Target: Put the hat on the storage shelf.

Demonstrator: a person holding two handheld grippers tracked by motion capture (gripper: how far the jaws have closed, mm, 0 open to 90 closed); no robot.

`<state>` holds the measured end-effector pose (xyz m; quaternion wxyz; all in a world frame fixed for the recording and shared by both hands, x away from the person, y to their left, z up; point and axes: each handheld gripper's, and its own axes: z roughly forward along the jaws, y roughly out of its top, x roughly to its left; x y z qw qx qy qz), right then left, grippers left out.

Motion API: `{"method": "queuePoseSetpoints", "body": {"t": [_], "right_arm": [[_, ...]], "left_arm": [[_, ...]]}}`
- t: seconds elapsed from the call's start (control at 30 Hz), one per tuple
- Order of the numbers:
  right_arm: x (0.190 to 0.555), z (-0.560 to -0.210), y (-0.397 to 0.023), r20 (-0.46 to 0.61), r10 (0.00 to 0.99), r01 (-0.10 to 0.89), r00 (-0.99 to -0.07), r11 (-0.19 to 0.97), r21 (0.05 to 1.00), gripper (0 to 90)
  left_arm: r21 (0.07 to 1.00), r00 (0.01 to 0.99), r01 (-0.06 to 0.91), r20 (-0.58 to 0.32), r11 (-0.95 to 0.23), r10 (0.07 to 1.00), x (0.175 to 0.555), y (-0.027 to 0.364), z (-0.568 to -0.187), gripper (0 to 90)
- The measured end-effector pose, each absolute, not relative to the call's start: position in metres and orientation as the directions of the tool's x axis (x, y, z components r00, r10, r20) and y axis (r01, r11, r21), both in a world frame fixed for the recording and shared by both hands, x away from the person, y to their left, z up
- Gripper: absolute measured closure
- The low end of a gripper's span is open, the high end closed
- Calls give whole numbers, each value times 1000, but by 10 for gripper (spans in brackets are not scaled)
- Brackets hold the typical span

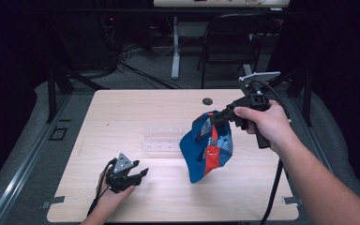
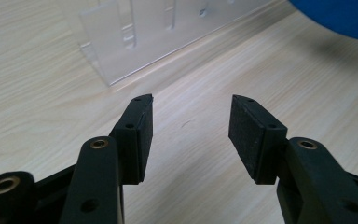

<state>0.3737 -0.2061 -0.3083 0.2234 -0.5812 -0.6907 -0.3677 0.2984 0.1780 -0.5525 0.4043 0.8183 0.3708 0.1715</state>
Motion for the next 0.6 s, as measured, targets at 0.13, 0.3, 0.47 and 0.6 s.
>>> {"method": "queuePoseSetpoints", "body": {"t": [0.13,0.3,0.47,0.6], "right_arm": [[376,-303,-204,741,632,966,-227,48,255,784],[378,-298,-201,748,623,963,-228,32,267,784],[381,-295,-198,747,621,960,-237,33,277,784],[384,-295,-194,749,618,959,-239,29,282,784]], "left_arm": [[808,685,441,-22,-390,728,293,169,-545,505],[829,723,393,-11,-399,690,284,152,-531,503],[839,756,358,-3,-410,655,276,135,-516,495],[849,776,330,5,-413,631,272,124,-508,485]]}}
